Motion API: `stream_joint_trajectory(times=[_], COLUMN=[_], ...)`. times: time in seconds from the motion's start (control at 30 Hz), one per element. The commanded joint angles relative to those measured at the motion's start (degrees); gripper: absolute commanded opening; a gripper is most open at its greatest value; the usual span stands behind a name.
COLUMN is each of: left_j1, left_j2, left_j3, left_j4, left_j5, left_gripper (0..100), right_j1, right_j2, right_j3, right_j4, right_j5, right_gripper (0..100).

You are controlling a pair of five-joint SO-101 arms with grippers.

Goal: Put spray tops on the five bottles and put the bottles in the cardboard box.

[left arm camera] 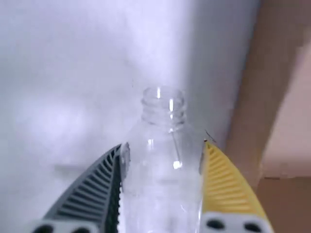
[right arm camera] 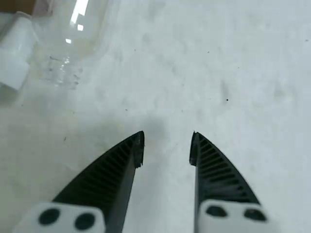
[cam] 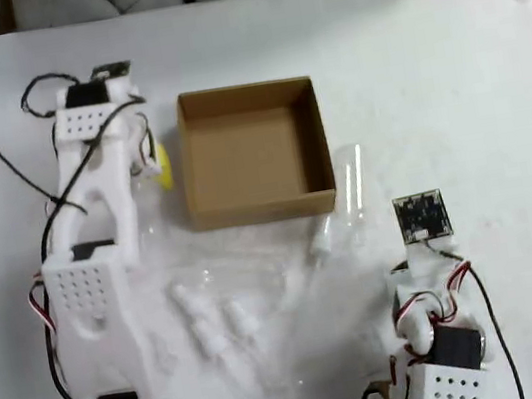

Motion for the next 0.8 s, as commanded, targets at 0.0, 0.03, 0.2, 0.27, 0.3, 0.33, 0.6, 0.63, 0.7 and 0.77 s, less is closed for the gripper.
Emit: stream_joint_trajectory(times=[0.0,0.03,0.2,0.27,0.3,0.33,0.6,0.63,0.7,0.77], left_j1=[-1.19,-1.98,-8.75,-12.26,-14.11,-15.69,-28.53,-30.20,-33.45,-36.97], left_j2=[-7.96,-9.36,-17.89,-21.76,-23.87,-26.15,-41.89,-43.38,-45.76,-47.34], left_j3=[-6.77,-7.38,-7.30,-6.07,-4.92,-3.69,6.51,6.95,7.21,6.86], left_j4=[3.96,4.13,4.31,4.31,4.31,4.31,3.78,3.78,3.78,3.78], left_j5=[-0.35,-0.35,-0.79,-0.79,-0.79,-0.79,-0.88,-0.97,-1.93,-3.43], left_gripper=[2,2,2,2,2,2,2,2,2,2], right_j1=[-0.57,-0.57,-0.66,-0.66,-1.19,-1.89,-12.79,-15.96,-22.99,-30.64], right_j2=[-0.04,-0.04,-0.04,-0.04,-0.04,-0.13,-0.13,-0.04,0.31,0.31], right_j3=[-1.49,-1.49,-1.49,-1.49,-1.85,-2.29,-14.86,-16.18,-18.02,-18.37], right_j4=[-1.01,-1.01,-1.63,-3.30,-4.09,-5.05,-9.10,-9.10,-9.10,-9.19], right_j5=[0.70,0.70,0.70,0.26,0.26,0.53,0.62,0.62,0.62,0.62], right_gripper=[13.7,13.7,13.7,13.7,13.6,13.5,13.7,13.7,13.7,13.7])
